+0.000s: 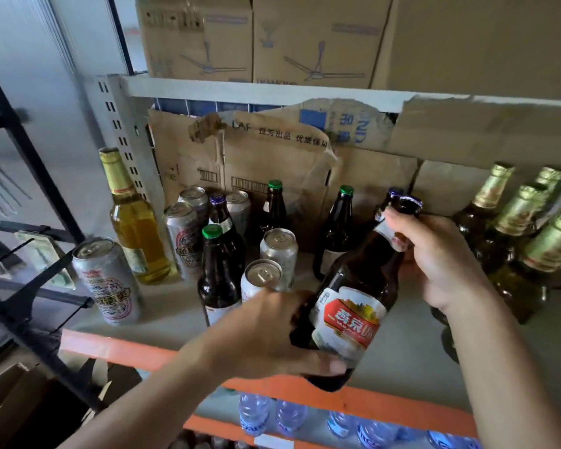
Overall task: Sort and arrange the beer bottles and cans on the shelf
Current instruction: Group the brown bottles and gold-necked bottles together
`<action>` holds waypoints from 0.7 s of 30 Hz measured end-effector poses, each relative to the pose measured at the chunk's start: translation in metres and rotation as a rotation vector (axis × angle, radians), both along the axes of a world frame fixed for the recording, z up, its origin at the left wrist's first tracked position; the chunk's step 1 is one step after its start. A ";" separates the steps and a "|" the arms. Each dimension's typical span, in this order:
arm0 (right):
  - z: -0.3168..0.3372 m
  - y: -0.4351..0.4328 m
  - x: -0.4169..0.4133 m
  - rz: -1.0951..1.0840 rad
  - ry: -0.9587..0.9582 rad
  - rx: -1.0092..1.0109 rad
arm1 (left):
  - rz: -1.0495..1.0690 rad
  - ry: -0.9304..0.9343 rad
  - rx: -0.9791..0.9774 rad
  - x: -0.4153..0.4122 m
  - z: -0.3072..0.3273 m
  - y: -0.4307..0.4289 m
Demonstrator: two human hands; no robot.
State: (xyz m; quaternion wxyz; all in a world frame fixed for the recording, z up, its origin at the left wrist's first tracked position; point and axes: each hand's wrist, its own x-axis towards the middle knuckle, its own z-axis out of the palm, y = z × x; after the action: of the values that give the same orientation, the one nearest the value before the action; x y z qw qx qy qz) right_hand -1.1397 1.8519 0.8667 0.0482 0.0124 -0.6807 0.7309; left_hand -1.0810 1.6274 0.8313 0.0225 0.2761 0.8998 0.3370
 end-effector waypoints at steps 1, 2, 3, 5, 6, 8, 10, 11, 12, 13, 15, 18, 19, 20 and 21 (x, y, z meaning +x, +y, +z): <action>0.000 0.004 -0.002 -0.020 0.017 -0.003 | 0.005 0.087 -0.001 -0.006 0.003 0.001; -0.003 0.008 -0.004 -0.039 0.028 -0.006 | 0.009 0.165 0.003 -0.013 0.006 0.001; -0.006 0.012 -0.006 -0.057 0.025 0.000 | 0.017 0.225 0.017 -0.020 0.009 0.001; -0.013 0.018 -0.008 -0.073 0.019 0.033 | 0.050 0.325 0.018 -0.034 0.016 0.003; -0.020 0.022 -0.011 -0.078 0.018 0.049 | 0.067 0.370 -0.012 -0.041 0.019 0.005; -0.030 0.028 -0.016 -0.099 -0.006 0.072 | 0.096 0.394 -0.090 -0.057 0.020 0.009; -0.036 0.032 -0.020 -0.124 -0.032 0.101 | 0.144 0.373 -0.131 -0.072 0.016 0.012; -0.038 0.033 -0.021 -0.127 -0.034 0.114 | 0.168 0.362 -0.139 -0.078 0.013 0.014; -0.039 0.034 -0.022 -0.133 -0.031 0.126 | 0.186 0.344 -0.148 -0.084 0.011 0.015; -0.039 0.035 -0.023 -0.146 -0.025 0.139 | 0.197 0.326 -0.163 -0.089 0.009 0.017; -0.040 0.039 -0.028 -0.194 -0.021 0.169 | 0.209 0.282 -0.199 -0.097 0.004 0.021; -0.040 0.044 -0.035 -0.258 0.003 0.219 | 0.223 0.213 -0.227 -0.104 -0.003 0.023; -0.040 0.045 -0.038 -0.266 0.011 0.245 | 0.223 0.195 -0.244 -0.106 -0.005 0.024; -0.040 0.046 -0.040 -0.267 0.021 0.272 | 0.219 0.183 -0.268 -0.107 -0.007 0.023; -0.041 0.047 -0.043 -0.270 0.029 0.295 | 0.216 0.174 -0.286 -0.108 -0.008 0.024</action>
State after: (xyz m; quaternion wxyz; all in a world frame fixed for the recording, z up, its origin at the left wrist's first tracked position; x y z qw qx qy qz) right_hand -1.1830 1.8990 0.8257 0.1532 -0.0618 -0.7752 0.6098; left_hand -1.1890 1.6510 0.8229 -0.0528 0.1999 0.9615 0.1811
